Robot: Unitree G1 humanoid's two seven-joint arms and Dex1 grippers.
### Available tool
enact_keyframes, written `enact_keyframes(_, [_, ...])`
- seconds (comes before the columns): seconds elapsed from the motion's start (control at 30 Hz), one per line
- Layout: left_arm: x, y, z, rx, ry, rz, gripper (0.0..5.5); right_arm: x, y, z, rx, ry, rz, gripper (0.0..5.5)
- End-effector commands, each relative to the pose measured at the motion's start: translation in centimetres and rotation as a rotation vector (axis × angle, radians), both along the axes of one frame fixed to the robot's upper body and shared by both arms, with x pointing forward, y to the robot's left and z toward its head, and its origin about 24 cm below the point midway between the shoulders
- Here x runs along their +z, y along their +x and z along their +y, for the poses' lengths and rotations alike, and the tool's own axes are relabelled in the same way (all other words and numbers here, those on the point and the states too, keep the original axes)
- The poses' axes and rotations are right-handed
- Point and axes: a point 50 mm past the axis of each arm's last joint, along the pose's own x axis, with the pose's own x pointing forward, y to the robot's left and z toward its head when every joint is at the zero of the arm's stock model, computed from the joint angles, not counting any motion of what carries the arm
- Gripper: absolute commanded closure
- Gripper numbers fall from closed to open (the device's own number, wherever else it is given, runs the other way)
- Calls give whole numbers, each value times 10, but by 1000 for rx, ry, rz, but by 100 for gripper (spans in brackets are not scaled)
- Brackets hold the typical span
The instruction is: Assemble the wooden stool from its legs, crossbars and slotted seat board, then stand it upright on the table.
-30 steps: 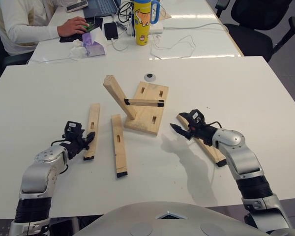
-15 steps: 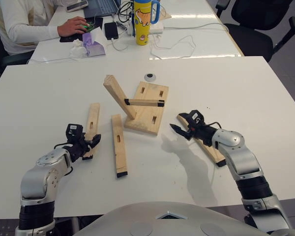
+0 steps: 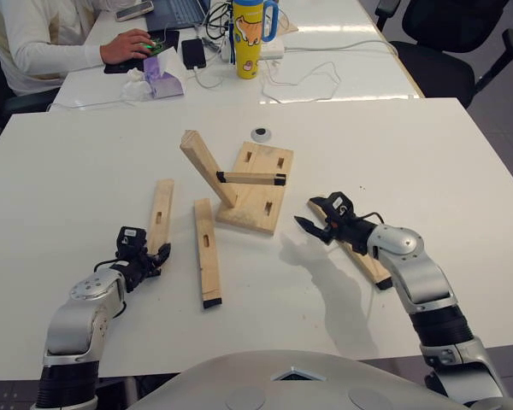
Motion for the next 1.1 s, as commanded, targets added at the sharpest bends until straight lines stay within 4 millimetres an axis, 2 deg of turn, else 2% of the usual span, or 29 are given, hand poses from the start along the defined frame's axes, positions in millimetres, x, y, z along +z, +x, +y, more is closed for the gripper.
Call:
enact_keyframes(0.03, [-7,-3,0,1,-6,42,300,5,4,-1,6,-6,-19,249])
enact_keyframes(0.13, [-7,-1,-1,4,-9,36,340,9,9,-3,-8,4,-33,249])
enact_keyframes(0.23, [-5,3,1,16,1,9,343,14,15,-6,-31,15,-56,249])
enact_keyframes(0.37, [12,19,3,33,9,-137,343,30,30,-12,-105,61,-125,249])
enact_keyframes(0.43, [26,29,3,51,9,-256,343,43,41,-17,-166,106,-186,249])
enact_keyframes(0.53, [66,47,4,78,11,-538,343,71,60,-25,-278,212,-285,249])
enact_keyframes(0.63, [106,56,-3,47,33,-789,343,106,71,-26,-324,368,-363,249])
enact_keyframes(0.77, [155,58,-21,-69,87,-1056,343,159,74,-7,-243,651,-380,249])
enact_keyframes(0.9, [190,57,-43,-233,148,-1215,343,206,58,30,15,985,-198,249])
enact_keyframes(1.0, [202,54,-56,-320,162,-1264,343,226,46,51,185,1142,-14,249])
enact_keyframes(1.1, [203,51,-66,-396,160,-1267,343,232,42,61,225,1207,106,249])
